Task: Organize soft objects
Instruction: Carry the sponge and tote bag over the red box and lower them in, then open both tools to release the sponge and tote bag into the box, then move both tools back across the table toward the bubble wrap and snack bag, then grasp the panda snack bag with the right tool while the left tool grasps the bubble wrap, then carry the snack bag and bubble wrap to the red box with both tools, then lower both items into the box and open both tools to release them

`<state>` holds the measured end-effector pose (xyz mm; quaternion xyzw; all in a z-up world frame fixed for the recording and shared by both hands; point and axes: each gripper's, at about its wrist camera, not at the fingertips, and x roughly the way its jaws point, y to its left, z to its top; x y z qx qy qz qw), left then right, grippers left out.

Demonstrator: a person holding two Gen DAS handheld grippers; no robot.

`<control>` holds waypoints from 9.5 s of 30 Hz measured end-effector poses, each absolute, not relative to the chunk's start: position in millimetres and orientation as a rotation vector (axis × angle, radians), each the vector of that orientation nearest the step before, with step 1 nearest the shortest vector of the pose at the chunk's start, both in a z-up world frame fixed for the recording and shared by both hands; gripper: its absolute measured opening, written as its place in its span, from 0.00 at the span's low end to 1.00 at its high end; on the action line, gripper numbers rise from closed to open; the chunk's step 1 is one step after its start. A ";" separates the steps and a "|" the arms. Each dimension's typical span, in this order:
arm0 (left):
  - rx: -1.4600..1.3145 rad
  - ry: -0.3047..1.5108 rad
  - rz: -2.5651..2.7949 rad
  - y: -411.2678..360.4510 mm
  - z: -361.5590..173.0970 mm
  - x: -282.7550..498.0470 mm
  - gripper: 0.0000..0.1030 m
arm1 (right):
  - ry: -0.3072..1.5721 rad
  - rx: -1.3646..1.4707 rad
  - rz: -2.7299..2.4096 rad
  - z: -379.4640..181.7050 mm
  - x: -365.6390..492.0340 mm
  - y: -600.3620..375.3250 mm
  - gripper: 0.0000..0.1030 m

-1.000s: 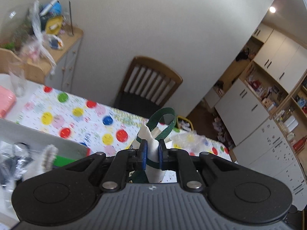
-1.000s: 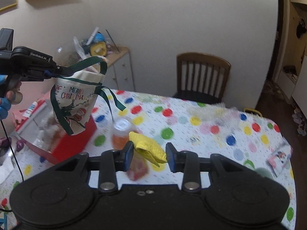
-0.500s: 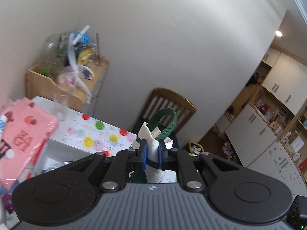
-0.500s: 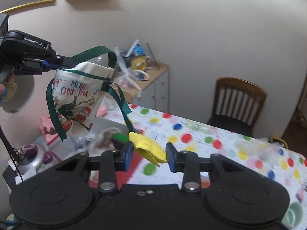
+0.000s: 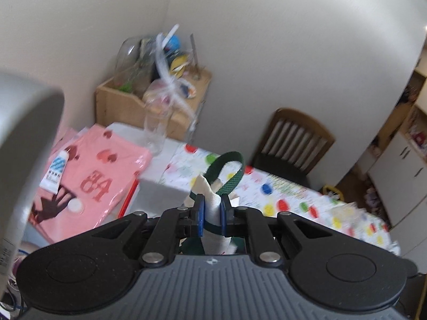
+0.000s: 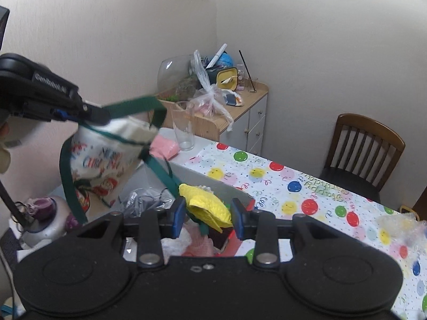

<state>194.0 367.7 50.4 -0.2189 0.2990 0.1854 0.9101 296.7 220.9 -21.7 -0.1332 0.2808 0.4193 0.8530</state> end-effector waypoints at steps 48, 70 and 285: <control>-0.423 0.867 0.270 380.8 -92.9 249.3 0.76 | 0.733 -0.273 0.867 -77.6 282.3 236.7 0.51; -0.290 0.688 0.020 278.3 -3.9 206.8 0.84 | 0.638 -0.190 0.785 13.4 241.0 96.3 0.70; -0.369 1.102 0.410 401.1 -134.4 236.1 0.17 | 0.938 -0.405 0.845 -119.6 318.9 311.7 0.71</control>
